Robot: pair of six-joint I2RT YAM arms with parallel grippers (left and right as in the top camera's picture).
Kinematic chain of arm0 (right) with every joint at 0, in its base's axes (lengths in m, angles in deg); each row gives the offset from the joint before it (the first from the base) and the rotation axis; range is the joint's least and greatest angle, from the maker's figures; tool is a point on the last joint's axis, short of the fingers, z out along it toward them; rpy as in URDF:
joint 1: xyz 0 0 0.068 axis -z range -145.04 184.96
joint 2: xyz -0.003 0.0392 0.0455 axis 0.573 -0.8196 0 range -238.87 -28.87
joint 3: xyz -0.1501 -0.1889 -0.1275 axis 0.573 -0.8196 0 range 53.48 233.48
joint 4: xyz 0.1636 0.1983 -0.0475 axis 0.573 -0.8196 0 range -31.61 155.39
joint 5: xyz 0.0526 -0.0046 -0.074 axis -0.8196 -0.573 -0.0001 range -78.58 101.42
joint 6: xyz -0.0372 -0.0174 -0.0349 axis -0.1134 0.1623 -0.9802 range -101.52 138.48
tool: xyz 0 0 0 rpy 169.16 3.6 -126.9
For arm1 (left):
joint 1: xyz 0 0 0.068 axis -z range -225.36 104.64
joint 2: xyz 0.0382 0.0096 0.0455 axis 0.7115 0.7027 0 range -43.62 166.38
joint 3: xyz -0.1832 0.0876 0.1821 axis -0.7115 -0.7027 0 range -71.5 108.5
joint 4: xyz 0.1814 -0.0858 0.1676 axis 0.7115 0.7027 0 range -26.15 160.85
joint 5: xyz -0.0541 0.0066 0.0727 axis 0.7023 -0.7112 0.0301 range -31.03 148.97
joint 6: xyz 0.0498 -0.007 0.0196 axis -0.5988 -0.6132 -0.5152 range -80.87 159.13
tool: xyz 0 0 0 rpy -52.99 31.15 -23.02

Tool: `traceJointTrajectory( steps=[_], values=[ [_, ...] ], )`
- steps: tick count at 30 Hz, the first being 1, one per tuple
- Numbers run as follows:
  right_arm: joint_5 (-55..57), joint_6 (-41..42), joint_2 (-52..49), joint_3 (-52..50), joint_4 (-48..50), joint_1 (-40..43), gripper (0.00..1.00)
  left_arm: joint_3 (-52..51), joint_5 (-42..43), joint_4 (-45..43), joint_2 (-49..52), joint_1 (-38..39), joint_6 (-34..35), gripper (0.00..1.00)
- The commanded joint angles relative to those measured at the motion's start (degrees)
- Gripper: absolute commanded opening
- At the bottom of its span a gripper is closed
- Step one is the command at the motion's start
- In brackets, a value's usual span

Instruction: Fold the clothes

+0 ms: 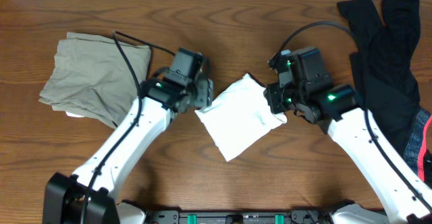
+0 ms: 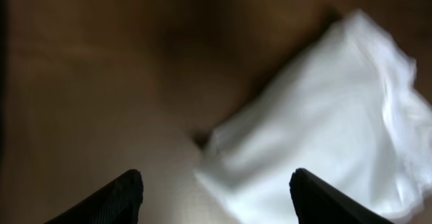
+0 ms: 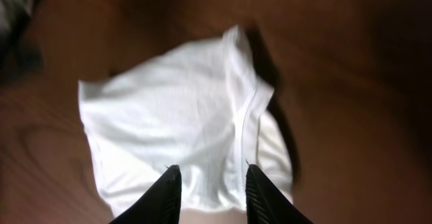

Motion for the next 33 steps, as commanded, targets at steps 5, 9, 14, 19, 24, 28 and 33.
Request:
traceJointTrajectory(
  steps=[5,9,14,19,24,28,33],
  values=[
    [-4.4,4.6,-7.8,-2.4,-0.8,-2.8,0.28,0.0,11.6,-9.1,9.0,-4.3,-4.4,0.72],
    [-5.0,5.5,-13.4,-2.8,-0.5,-4.2,0.28,0.0,17.1,-9.6,14.0,-3.9,-4.4,0.72],
    [-4.9,5.4,-20.1,-2.8,0.9,-5.0,0.28,0.0,19.3,-5.1,16.7,-3.0,-4.4,0.72],
    [-1.8,5.4,-25.7,-2.8,5.0,-4.7,0.30,0.0,19.5,4.7,16.7,-1.7,-4.4,0.72],
    [5.4,5.4,-28.7,-2.8,11.0,-4.5,0.41,0.0,19.5,14.5,16.7,0.2,-4.4,0.70],
    [7.3,3.8,-28.6,-2.6,16.8,-4.5,0.47,-0.7,19.5,18.8,16.7,2.5,-4.4,0.63],
    [7.3,0.9,-28.6,-2.6,21.9,-4.5,0.48,-1.7,19.5,21.8,16.7,4.9,-4.3,0.53]
  ],
)
